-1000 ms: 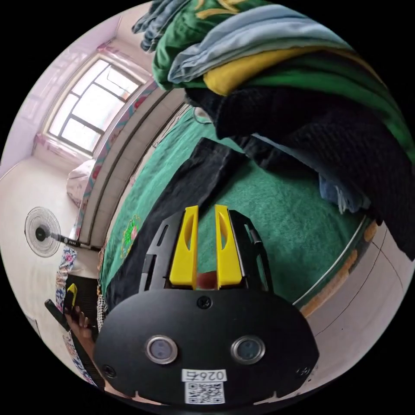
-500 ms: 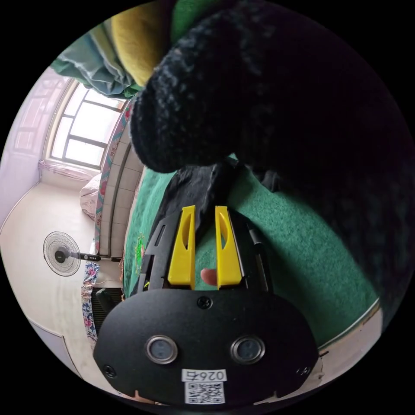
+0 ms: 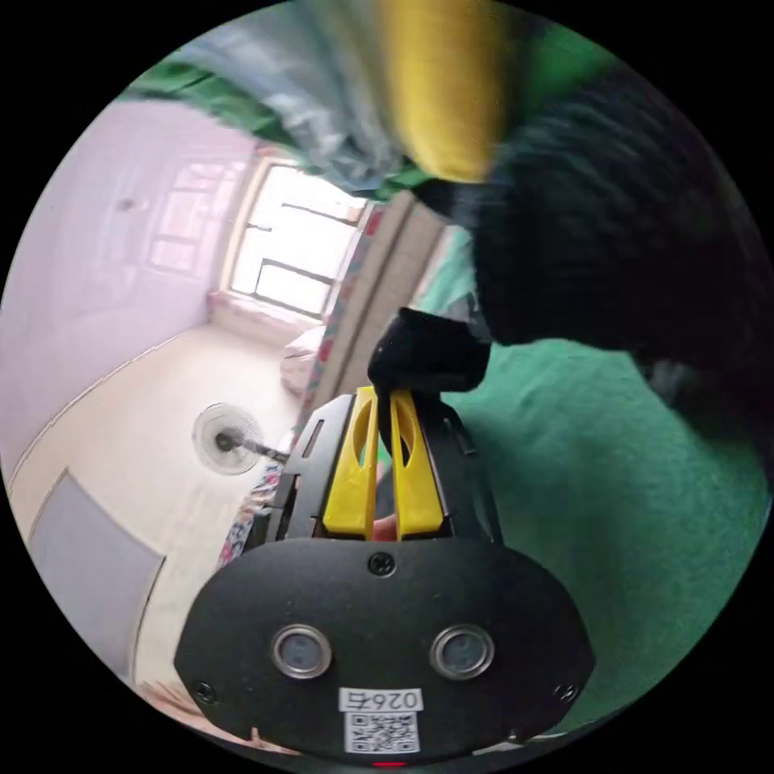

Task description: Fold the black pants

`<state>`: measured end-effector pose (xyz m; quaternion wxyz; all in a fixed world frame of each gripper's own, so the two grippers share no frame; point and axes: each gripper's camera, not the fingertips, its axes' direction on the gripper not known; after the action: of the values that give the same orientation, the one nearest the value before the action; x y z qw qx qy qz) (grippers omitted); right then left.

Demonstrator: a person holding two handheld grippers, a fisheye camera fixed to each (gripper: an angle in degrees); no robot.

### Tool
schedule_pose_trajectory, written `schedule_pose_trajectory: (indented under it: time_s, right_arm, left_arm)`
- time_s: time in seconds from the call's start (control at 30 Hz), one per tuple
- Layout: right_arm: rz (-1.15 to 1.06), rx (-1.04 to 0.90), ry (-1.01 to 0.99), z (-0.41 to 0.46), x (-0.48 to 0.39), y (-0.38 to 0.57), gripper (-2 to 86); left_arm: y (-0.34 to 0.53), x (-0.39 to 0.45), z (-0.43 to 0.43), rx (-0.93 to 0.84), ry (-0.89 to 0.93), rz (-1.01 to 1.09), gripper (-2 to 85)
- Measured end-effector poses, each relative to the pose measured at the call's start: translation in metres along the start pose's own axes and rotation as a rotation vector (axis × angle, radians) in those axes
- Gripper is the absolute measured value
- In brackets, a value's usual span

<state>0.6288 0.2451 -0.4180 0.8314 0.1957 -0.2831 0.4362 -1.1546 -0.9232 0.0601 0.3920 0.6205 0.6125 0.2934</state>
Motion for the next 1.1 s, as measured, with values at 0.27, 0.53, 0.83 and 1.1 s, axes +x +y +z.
schedule_pose_trajectory:
  time_s: [0.27,0.53,0.83,1.1]
  right_arm:
    - [-0.560,-0.142,-0.099,0.072,-0.226,0.044,-1.5]
    - [-0.822,-0.472,0.041,0.269,-0.363,0.196,0.6]
    - [-0.988,-0.789,0.163,0.321,-0.394,0.203,6.6]
    - [-0.977,-0.856,0.493,0.279,-0.349,0.078,0.1]
  left_arm:
    - [0.144,-0.092,-0.212,0.295,-0.070,-0.177,-1.0]
    - [0.314,-0.204,-0.307,0.562,-0.105,-0.586,-1.0]
    - [0.217,-0.118,-0.343,0.535,-0.108,-0.191,-1.0]
    - [0.117,-0.083,-0.286,0.061,-0.322,-0.098,-0.7]
